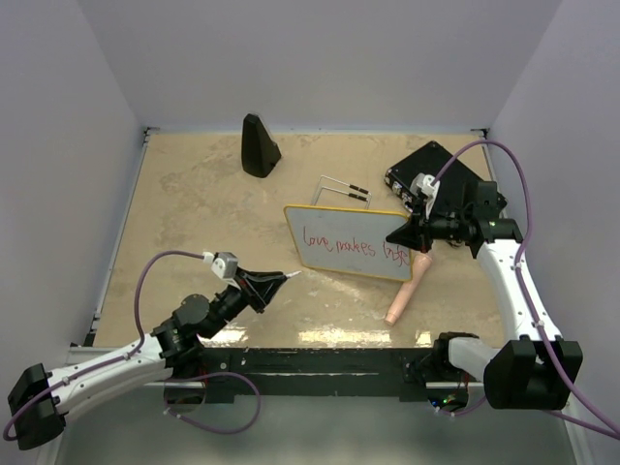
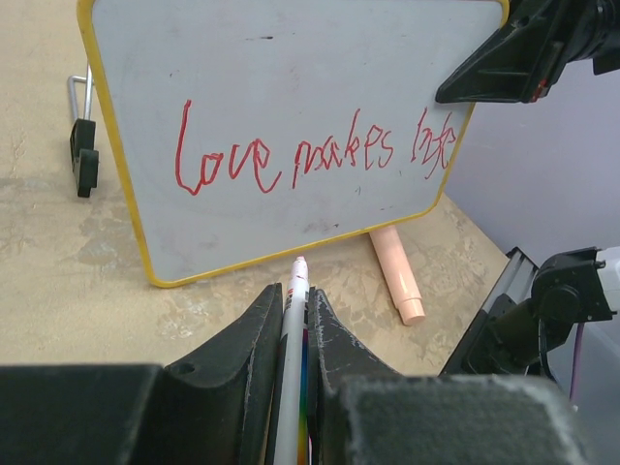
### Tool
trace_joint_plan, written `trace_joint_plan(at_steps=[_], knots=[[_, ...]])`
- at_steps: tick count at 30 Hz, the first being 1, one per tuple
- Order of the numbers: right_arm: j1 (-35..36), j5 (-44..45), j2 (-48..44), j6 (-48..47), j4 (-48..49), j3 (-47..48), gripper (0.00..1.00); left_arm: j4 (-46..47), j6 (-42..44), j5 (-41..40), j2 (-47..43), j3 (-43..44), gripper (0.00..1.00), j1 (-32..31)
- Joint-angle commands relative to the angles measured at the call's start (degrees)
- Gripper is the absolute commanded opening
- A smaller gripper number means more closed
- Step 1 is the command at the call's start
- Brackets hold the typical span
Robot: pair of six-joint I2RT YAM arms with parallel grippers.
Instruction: Write a sentence on the whiteboard
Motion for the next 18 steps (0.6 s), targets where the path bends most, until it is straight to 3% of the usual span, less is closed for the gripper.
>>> trace_joint_plan(at_steps=[1,18], knots=[[-0.2,-5.9,-0.6,-0.2,3.3,0.7,0.00,4.6,0.0,-0.1,1.2,-2.0,0.00,0.3],[-0.2,-7.1,-1.3,0.6,4.4,-0.6,0.00,2.6,-2.9,-1.3,-0.3,-2.9,0.00,0.2]])
